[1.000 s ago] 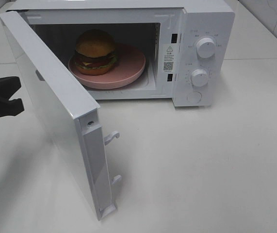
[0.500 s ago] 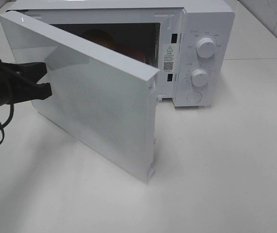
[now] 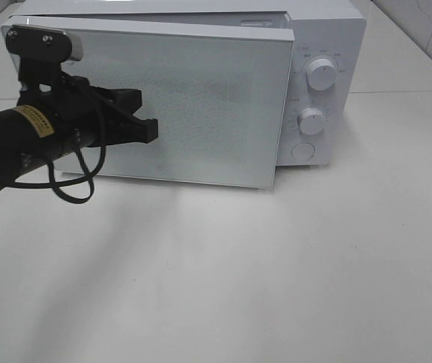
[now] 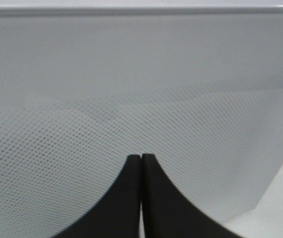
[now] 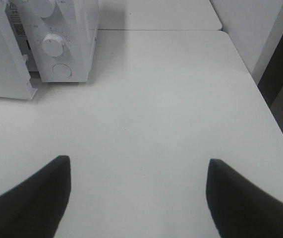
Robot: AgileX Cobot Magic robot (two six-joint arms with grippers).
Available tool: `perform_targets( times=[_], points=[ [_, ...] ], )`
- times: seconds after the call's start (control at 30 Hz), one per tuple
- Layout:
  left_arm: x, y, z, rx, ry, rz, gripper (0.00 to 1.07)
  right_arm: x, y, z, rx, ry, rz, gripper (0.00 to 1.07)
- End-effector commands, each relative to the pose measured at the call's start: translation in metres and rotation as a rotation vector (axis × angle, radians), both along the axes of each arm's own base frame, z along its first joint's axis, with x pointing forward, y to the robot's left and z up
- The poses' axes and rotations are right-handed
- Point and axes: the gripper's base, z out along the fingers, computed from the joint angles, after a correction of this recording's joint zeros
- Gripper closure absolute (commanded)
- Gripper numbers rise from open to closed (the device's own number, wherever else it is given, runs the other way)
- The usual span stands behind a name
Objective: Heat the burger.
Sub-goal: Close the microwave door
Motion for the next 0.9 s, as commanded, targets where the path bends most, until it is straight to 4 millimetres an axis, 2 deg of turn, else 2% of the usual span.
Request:
perform_targets(
  times=[0.03, 0.1, 0.33, 0.57, 0.9],
  points=[
    [0.004, -0.006, 0.003, -0.017, -0.003, 0.014, 1.07, -0.005, 0.0, 0.0, -0.004, -0.046, -0.002, 0.38],
    [0.012, -0.021, 0.003, -0.019, 0.008, 0.004, 1.07, -0.005, 0.0, 0.0, -0.004, -0.046, -0.002, 0.38],
    [0.028, -0.04, 0.002, -0.012, -0.002, -0.014, 1.07, -0.005, 0.0, 0.0, -0.004, -0.046, -0.002, 0.38],
    [0.046, -0.073, 0.002, -0.038, -0.016, -0.041, 1.07, -0.005, 0.0, 0.0, -0.004, -0.046, -0.002, 0.38],
    [0.062, -0.101, 0.002, -0.039, -0.017, -0.061, 1.07, -0.005, 0.0, 0.0, -0.004, -0.046, -0.002, 0.38]
  ],
)
